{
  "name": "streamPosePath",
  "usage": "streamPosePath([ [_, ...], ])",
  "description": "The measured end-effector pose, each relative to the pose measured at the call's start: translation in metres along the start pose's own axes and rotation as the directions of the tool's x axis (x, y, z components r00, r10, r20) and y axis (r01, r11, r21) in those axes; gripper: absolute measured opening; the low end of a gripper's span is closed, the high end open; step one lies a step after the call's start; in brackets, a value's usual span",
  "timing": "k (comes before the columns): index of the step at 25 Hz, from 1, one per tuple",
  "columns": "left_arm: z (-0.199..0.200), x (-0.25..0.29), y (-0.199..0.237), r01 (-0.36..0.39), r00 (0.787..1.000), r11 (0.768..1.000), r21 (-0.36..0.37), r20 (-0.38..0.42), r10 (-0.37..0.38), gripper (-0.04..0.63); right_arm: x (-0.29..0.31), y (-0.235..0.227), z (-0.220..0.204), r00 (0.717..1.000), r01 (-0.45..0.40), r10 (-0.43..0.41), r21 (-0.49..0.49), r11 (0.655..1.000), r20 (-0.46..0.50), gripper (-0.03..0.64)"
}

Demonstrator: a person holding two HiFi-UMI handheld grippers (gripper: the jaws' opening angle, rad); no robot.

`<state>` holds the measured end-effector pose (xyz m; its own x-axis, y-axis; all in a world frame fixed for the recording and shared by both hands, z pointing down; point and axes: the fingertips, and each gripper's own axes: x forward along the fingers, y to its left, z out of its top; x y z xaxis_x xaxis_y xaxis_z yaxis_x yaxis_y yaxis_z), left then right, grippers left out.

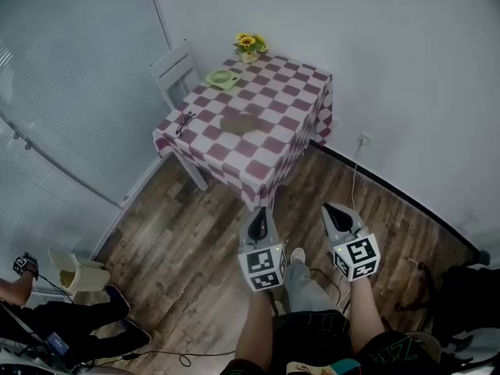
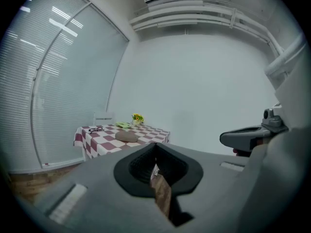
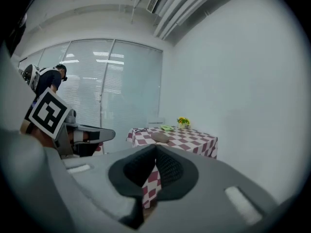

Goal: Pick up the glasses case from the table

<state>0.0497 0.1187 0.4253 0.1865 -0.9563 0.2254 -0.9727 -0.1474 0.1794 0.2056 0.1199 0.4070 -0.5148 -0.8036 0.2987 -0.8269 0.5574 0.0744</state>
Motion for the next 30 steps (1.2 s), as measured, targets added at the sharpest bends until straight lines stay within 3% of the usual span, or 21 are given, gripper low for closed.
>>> streamPosePath([
  [7,-0.020,0.062,-0.009,0.018,0.996,0.999,0.036,-0.091,-0.015,0.011,0.059,-0.044,-0.020,0.999,-0.017,0.022,0.088,0.996,-0.050,0.005],
  [15,-0.041,0.122,0.040,-0.120,0.973,0.992,0.024,-0.196,0.123,0.011,0.133,-0.070,-0.047,0.984,-0.093,0.101,0.063,0.994,-0.145,0.005],
  [25,-0.025,0.205,0.053,-0.175,0.964,0.984,0.011,-0.203,0.174,0.011,0.224,-0.117,-0.033,0.972,-0.165,0.177,0.091,0.982,-0.153,0.005],
  [30,0.000,0.224,0.079,-0.206,0.962,0.978,0.024,-0.178,0.207,0.011,0.270,-0.109,-0.007,0.965,-0.219,0.228,0.084,0.972,-0.130,0.005],
])
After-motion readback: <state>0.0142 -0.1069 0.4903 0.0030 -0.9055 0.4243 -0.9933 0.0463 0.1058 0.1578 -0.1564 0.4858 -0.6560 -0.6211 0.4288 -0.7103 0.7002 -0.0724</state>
